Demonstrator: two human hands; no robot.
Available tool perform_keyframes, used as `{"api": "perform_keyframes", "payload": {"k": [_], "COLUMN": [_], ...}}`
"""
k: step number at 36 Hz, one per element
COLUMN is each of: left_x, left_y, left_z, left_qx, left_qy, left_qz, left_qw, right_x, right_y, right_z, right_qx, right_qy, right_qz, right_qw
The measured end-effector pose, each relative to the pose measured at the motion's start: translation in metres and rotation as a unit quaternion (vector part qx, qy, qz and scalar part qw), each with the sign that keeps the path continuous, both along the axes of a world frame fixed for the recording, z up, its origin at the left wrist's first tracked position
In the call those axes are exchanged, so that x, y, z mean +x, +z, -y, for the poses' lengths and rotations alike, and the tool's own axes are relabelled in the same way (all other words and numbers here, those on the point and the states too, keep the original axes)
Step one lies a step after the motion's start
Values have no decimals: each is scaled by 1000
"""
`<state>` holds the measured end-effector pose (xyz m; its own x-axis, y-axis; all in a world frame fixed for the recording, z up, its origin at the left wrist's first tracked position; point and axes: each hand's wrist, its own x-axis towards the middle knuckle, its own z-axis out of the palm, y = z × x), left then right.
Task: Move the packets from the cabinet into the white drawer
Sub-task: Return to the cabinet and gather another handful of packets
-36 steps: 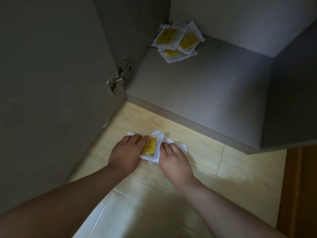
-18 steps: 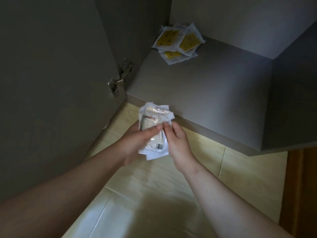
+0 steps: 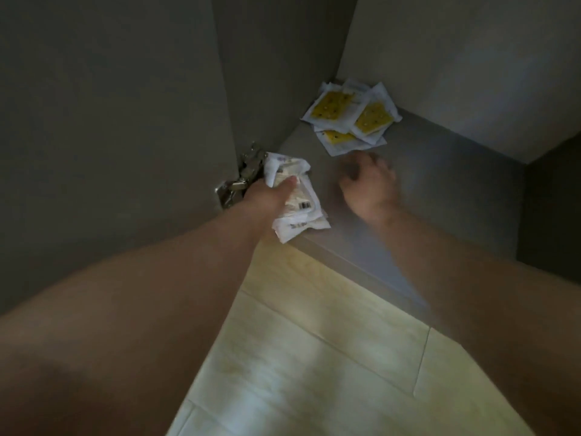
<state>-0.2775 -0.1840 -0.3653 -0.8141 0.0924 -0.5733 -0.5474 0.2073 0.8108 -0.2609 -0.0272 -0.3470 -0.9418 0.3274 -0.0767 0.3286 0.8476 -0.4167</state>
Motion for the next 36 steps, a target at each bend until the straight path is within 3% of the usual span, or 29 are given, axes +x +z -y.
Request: {"api": "perform_keyframes", "payload": {"k": [6, 10, 14, 19, 25, 36], "left_x": [1, 2, 4, 12, 10, 35], "left_y": [0, -5, -5, 2, 2, 7], "left_z": [6, 8, 7, 0, -4, -6], "left_qx": [-28, -46, -33, -15, -23, 17], "left_qy": [-32, -24, -8, 37, 65, 87], "left_qz": [11, 7, 7, 11, -14, 6], "left_qw": [999, 999, 999, 999, 998, 996], "right_x": [-66, -108, -134, -95, -52, 58], "right_y": [2, 18, 17, -14, -13, -11], "right_z": [-11, -5, -12, -34, -52, -26], "right_qx": [58, 72, 144, 81, 91, 41], "right_qy": [50, 47, 105, 105, 111, 129], "right_qz": [80, 77, 123, 177, 223, 215], "right_qw": [994, 993, 976, 975, 964, 967]}}
